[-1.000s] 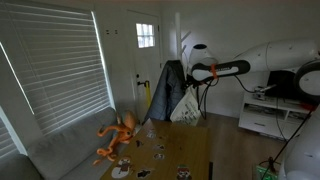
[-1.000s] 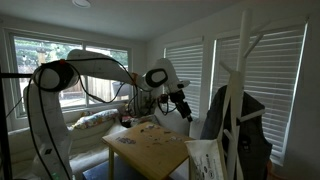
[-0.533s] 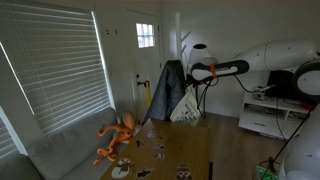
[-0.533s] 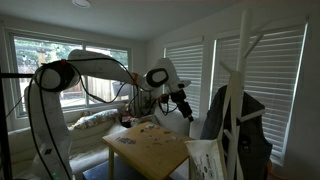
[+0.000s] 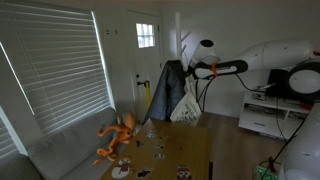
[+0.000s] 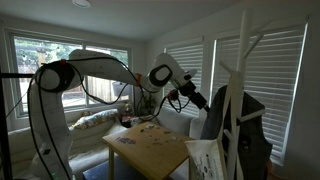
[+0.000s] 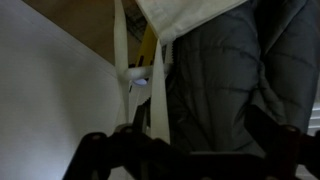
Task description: Remove the white bag from the coat hanger stand and put it on the table
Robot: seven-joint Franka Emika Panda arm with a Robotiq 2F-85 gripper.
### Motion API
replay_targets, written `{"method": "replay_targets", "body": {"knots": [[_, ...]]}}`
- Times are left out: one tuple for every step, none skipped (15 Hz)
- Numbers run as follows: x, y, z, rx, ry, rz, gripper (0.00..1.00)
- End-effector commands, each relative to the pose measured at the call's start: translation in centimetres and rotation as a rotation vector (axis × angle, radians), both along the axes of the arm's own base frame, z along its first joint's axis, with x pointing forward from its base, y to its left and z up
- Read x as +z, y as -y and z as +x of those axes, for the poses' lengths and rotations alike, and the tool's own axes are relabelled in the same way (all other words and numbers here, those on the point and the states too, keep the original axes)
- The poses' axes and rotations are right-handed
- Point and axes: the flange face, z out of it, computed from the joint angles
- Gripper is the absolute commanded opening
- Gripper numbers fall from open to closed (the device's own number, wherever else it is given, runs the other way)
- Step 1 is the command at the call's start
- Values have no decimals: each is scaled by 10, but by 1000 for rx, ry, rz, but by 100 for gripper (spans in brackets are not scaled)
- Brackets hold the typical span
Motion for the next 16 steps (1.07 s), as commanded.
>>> {"method": "replay_targets", "body": {"knots": [[13,25,11,-40,49,-32,100],[13,31,15,-42,55,-37,100],[16,35,17,-45,60,-47,100],[17,39,22,-39,65,-48,100],[18,41,25,-40,70,-53,100],[18,43,30,-40,75,-63,100],[17,45,34,-32,78,-66,100],[17,46,39,-27,83,-69,100],[17,47,43,-23,88,-73,100],[17,48,47,-23,90,-79,100],[16,51,50,-25,92,-89,100],[16,53,53,-26,94,-93,98],[15,55,54,-29,94,-94,91],[15,57,56,-32,94,-96,74],[15,59,57,-34,93,-99,69],[15,60,58,-37,93,-102,63]]}}
